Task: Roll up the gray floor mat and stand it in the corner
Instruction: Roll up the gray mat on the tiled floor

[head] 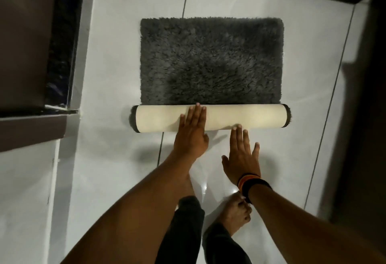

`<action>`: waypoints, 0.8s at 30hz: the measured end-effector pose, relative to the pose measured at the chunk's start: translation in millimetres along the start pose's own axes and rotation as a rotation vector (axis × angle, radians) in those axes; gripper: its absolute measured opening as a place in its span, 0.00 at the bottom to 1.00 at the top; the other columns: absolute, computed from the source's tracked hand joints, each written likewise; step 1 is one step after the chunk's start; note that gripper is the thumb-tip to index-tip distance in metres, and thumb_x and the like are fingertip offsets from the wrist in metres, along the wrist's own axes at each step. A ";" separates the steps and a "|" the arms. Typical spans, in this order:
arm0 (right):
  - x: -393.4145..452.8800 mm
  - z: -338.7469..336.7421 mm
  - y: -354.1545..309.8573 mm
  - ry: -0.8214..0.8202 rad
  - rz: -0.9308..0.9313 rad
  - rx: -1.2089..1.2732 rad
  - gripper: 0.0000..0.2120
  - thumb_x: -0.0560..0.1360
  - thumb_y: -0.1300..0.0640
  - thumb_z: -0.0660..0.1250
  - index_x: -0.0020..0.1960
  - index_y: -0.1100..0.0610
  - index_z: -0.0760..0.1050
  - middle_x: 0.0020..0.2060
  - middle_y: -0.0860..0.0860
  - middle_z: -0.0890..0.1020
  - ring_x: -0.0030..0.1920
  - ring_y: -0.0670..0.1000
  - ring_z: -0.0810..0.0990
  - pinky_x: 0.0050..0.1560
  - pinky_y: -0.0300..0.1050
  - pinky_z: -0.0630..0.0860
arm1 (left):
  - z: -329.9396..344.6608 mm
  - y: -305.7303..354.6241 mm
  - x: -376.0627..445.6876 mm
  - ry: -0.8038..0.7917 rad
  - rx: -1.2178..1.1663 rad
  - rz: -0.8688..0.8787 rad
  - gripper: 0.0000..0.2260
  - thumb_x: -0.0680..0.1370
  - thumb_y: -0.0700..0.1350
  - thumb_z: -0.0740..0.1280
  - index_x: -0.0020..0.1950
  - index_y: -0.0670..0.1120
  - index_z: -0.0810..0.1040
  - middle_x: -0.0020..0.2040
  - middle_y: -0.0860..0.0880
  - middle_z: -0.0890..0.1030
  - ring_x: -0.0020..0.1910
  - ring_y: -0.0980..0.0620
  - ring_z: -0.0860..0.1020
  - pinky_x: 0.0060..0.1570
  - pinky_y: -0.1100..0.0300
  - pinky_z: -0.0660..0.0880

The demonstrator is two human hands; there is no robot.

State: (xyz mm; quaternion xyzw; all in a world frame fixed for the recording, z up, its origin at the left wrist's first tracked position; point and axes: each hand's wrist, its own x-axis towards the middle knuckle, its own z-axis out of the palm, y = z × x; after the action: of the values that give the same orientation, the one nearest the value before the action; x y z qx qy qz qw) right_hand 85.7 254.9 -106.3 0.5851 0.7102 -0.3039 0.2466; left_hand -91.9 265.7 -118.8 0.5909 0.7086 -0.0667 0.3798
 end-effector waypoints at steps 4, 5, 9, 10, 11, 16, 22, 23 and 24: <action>38.2 -23.9 -13.5 -0.065 0.079 0.029 0.44 0.81 0.46 0.60 0.80 0.54 0.30 0.81 0.50 0.35 0.81 0.55 0.38 0.79 0.67 0.46 | -35.9 -4.6 14.9 -0.011 -0.040 0.049 0.36 0.85 0.47 0.59 0.84 0.46 0.39 0.85 0.45 0.38 0.84 0.45 0.38 0.83 0.47 0.42; 50.9 -34.7 -17.5 -0.074 0.077 0.038 0.44 0.81 0.47 0.60 0.80 0.54 0.29 0.81 0.50 0.34 0.81 0.55 0.37 0.78 0.67 0.45 | -40.0 -6.5 10.7 0.020 -0.050 0.088 0.35 0.85 0.47 0.59 0.85 0.46 0.40 0.85 0.45 0.38 0.84 0.46 0.39 0.83 0.47 0.42; 99.7 -81.2 -23.9 -0.022 0.026 0.065 0.42 0.82 0.48 0.60 0.81 0.53 0.32 0.82 0.49 0.36 0.81 0.55 0.38 0.78 0.68 0.45 | -32.2 -8.3 -5.2 -0.020 -0.019 0.127 0.35 0.85 0.52 0.57 0.85 0.46 0.40 0.85 0.44 0.40 0.84 0.45 0.41 0.83 0.46 0.47; 110.3 -91.1 -24.8 -0.015 0.005 0.066 0.42 0.82 0.49 0.60 0.81 0.53 0.33 0.82 0.50 0.38 0.81 0.55 0.38 0.78 0.68 0.45 | -30.4 -10.4 -2.2 -0.060 -0.018 0.097 0.36 0.85 0.54 0.57 0.84 0.46 0.39 0.85 0.45 0.38 0.84 0.45 0.40 0.83 0.46 0.47; 117.6 -98.0 -25.5 -0.007 -0.008 0.066 0.41 0.82 0.49 0.60 0.81 0.54 0.34 0.82 0.50 0.38 0.81 0.55 0.39 0.78 0.68 0.45 | -29.8 -13.2 2.7 -0.092 -0.014 0.069 0.37 0.85 0.55 0.57 0.84 0.47 0.37 0.85 0.45 0.37 0.84 0.46 0.40 0.83 0.46 0.46; 107.9 -101.7 -22.9 0.179 -0.068 0.077 0.39 0.82 0.50 0.60 0.82 0.56 0.37 0.82 0.53 0.40 0.81 0.54 0.40 0.80 0.64 0.47 | -48.8 -25.1 43.7 -0.065 0.105 0.054 0.37 0.85 0.58 0.55 0.84 0.46 0.37 0.85 0.46 0.38 0.84 0.45 0.38 0.81 0.44 0.41; 128.3 -119.9 -12.3 0.089 -0.093 -0.072 0.42 0.81 0.49 0.60 0.81 0.55 0.33 0.81 0.52 0.35 0.81 0.54 0.37 0.78 0.67 0.45 | -95.2 -19.0 77.0 0.011 0.065 0.053 0.34 0.85 0.53 0.56 0.85 0.46 0.41 0.85 0.46 0.39 0.84 0.45 0.39 0.83 0.43 0.47; 139.5 -131.0 -13.9 0.073 -0.105 -0.078 0.42 0.81 0.49 0.59 0.81 0.55 0.32 0.81 0.52 0.35 0.81 0.54 0.36 0.78 0.67 0.44 | -102.9 -13.3 80.2 0.019 0.048 0.044 0.34 0.85 0.53 0.56 0.85 0.46 0.42 0.85 0.45 0.40 0.84 0.45 0.40 0.83 0.44 0.47; 151.9 -146.0 -14.8 0.059 -0.115 -0.068 0.41 0.82 0.50 0.59 0.81 0.55 0.32 0.81 0.52 0.35 0.81 0.54 0.35 0.78 0.67 0.44 | -111.1 -5.1 83.4 0.026 0.029 0.049 0.34 0.85 0.53 0.57 0.85 0.46 0.43 0.85 0.45 0.41 0.84 0.44 0.41 0.83 0.45 0.47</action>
State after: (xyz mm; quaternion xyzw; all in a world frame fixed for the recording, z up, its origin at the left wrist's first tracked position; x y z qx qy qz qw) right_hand 42.6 461.6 -110.2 0.5432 0.7596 -0.2760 0.2274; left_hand -148.6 390.2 -94.0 0.6142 0.6978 -0.0600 0.3637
